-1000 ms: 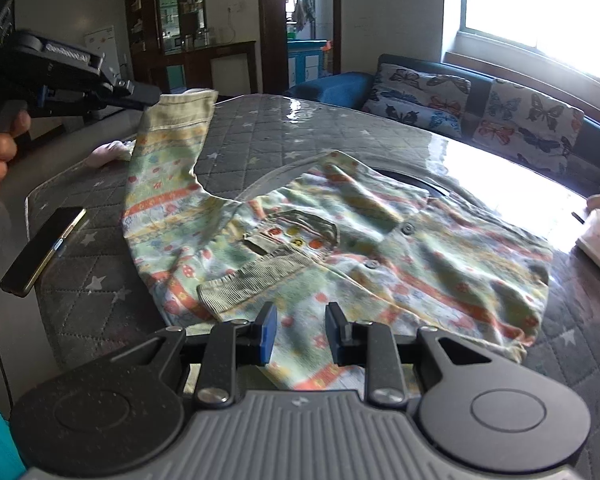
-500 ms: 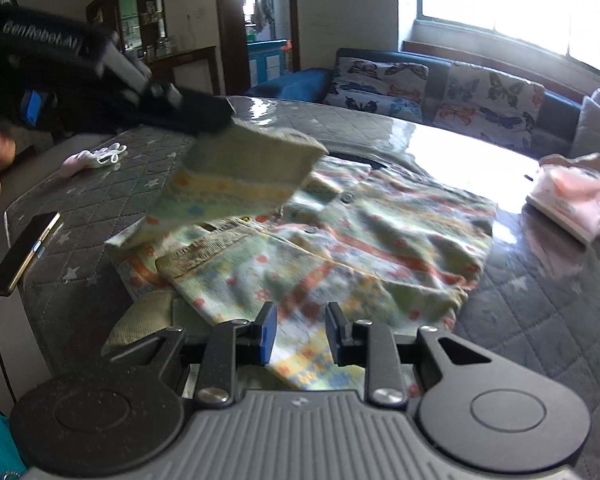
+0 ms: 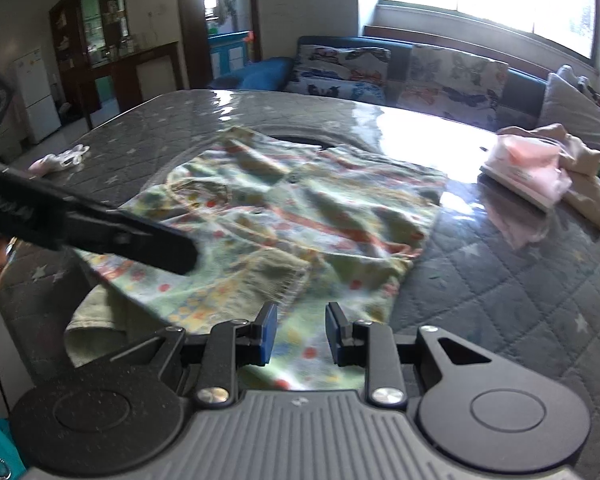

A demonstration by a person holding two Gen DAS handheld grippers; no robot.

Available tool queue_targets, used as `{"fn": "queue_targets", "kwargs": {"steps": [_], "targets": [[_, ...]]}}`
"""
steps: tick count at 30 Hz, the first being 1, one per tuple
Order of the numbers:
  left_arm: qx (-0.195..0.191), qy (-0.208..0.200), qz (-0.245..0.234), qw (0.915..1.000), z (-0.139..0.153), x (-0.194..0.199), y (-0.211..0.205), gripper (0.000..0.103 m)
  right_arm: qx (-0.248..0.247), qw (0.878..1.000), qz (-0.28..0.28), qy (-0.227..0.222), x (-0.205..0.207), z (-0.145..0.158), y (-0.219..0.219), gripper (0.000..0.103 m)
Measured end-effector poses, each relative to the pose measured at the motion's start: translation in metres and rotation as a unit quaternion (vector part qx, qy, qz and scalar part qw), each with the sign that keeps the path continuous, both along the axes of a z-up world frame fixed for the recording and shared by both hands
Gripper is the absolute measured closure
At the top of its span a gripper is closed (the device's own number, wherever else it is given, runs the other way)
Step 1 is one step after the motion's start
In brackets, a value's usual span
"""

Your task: Fold clothes

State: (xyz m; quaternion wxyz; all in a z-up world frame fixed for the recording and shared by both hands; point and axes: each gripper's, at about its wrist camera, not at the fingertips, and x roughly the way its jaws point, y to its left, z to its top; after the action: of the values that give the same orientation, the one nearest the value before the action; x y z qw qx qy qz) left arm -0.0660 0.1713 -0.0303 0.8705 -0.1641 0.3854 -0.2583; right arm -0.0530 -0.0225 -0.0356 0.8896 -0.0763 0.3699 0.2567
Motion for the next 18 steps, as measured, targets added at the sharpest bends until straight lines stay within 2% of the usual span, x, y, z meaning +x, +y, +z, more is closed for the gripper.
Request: {"fn": "queue_targets", "kwargs": {"steps": [3, 10, 16, 18], "targets": [[0.021, -0.001, 0.035, 0.9992, -0.002, 0.001, 0.027, 0.073, 0.022, 1.000, -0.007, 0.012, 0.008, 0.001, -0.004, 0.077], [0.069, 0.022, 0.121, 0.9900, -0.016, 0.010, 0.089, 0.072, 0.043, 0.998, -0.010, 0.046, 0.025, -0.012, 0.007, 0.077], [0.095, 0.033, 0.157, 0.9824, -0.028, 0.019, 0.110, 0.071, 0.058, 0.995, -0.012, 0.075, 0.040, -0.024, 0.018, 0.076], [0.103, 0.033, 0.167, 0.9801, -0.031, 0.023, 0.113, 0.065, 0.060, 0.995, -0.012, 0.079, 0.042, -0.025, 0.019, 0.076]]}}
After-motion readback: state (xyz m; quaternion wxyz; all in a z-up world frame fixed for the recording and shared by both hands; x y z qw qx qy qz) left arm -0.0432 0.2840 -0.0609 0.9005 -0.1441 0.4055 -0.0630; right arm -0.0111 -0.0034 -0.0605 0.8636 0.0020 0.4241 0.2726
